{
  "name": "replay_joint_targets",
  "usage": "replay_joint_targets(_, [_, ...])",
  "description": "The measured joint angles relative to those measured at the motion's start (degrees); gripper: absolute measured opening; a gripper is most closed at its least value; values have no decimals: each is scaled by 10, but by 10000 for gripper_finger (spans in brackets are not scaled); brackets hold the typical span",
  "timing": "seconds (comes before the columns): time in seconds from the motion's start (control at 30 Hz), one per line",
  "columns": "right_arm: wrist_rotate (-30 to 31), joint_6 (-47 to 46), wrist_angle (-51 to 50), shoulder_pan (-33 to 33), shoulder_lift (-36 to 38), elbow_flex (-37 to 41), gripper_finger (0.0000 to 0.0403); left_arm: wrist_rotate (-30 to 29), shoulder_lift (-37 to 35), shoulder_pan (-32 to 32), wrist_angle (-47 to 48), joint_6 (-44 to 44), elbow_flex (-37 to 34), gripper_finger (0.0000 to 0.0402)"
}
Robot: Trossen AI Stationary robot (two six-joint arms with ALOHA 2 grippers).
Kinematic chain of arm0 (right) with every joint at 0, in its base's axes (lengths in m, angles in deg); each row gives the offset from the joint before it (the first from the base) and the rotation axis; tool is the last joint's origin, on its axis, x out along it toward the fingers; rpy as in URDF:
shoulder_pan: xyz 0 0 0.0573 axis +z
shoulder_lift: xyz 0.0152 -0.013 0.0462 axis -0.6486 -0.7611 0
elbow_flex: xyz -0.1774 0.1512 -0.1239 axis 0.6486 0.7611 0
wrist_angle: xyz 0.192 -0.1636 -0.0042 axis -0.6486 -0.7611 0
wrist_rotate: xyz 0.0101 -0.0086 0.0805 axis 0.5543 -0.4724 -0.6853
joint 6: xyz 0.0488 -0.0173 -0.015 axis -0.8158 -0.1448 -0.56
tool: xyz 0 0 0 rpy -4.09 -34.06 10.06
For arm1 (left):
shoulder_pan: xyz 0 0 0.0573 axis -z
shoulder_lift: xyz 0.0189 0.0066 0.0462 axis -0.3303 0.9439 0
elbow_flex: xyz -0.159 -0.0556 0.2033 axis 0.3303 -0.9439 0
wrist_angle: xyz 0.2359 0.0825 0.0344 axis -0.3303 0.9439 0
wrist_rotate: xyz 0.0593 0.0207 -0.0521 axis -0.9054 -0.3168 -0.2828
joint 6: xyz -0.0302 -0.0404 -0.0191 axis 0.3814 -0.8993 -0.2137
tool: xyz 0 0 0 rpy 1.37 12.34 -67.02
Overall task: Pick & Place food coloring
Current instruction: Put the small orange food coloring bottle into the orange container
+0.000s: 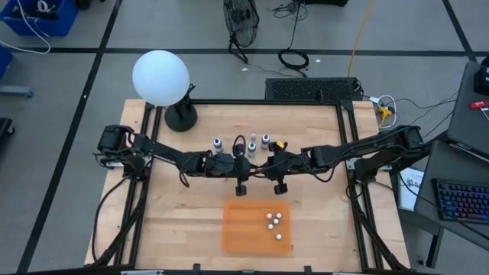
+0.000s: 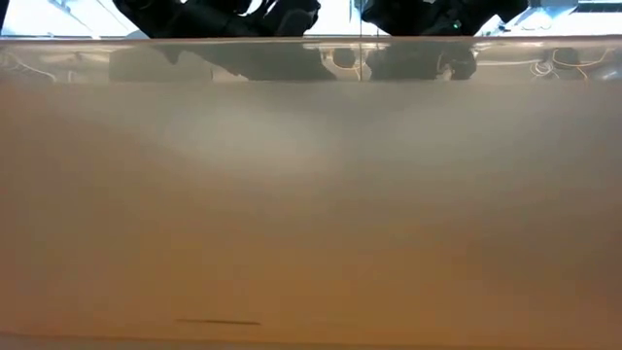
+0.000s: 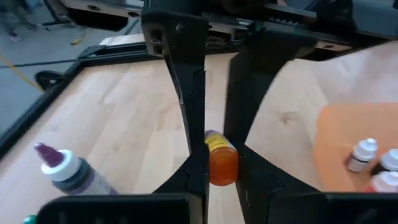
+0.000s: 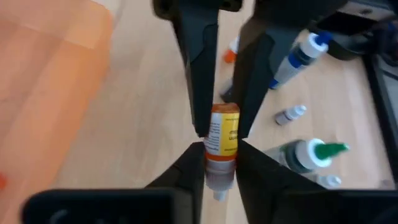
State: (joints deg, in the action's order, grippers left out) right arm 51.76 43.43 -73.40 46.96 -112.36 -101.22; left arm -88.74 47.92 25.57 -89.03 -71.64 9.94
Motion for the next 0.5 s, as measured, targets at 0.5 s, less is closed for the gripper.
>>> replay_joint_targets(0.5, [16, -93, -60, 7, 10, 0, 160, -18, -11, 2, 22, 27, 0, 54])
